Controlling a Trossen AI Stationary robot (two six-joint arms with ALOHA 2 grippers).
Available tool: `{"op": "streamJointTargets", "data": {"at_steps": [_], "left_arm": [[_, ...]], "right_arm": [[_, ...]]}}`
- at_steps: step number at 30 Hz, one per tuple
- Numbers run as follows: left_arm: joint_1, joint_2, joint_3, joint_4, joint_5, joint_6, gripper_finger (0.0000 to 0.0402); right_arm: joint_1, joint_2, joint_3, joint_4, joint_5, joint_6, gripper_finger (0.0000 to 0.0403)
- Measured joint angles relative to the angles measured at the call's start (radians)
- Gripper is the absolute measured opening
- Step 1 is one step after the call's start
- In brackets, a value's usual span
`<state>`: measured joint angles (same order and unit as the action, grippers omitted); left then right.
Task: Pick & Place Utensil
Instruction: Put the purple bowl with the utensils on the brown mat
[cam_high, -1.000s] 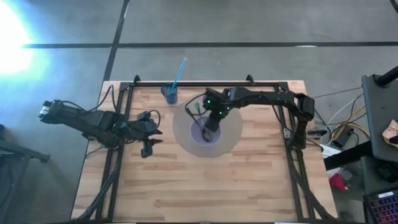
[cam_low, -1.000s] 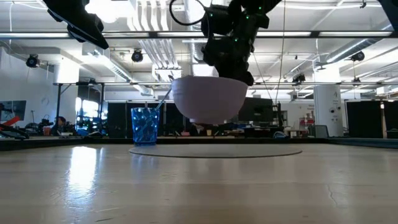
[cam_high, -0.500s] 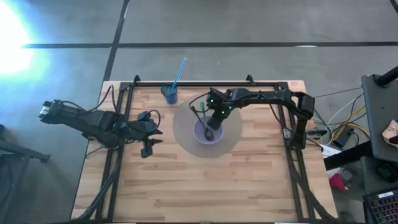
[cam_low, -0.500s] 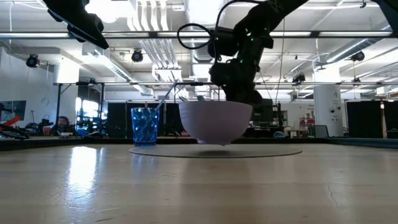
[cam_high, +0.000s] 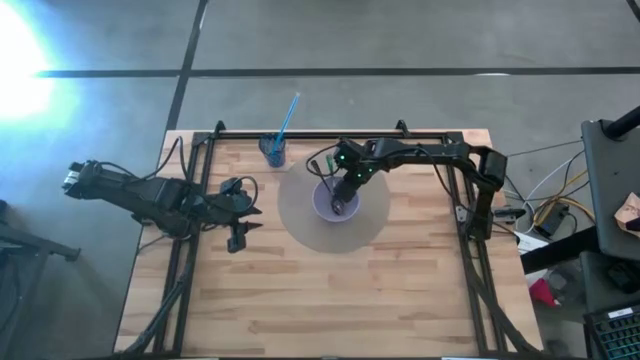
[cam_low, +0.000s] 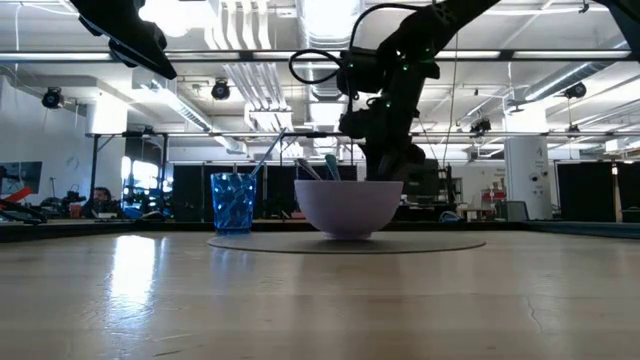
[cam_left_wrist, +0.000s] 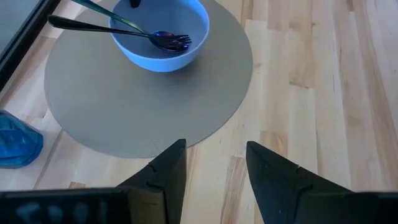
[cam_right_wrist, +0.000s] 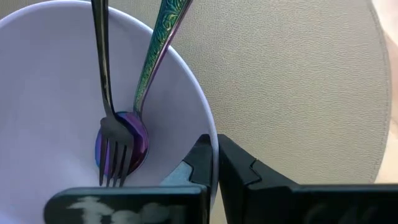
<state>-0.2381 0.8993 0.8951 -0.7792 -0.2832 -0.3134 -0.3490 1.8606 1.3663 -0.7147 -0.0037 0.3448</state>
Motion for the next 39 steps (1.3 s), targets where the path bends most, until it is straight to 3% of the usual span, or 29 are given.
{"op": "streamJointTargets", "data": {"at_steps": [15, 39], "left_arm": [[0.000, 0.000, 0.000, 0.000, 0.000, 0.000, 0.0159], [0.000, 0.000, 0.000, 0.000, 0.000, 0.000, 0.0159]], "right_arm": [[-0.004, 0.000, -0.041, -0.004, -0.061, 0.016, 0.0008], [-0.003, -0.001, -0.023, -0.006, -0.025, 0.014, 0.0028]]}}
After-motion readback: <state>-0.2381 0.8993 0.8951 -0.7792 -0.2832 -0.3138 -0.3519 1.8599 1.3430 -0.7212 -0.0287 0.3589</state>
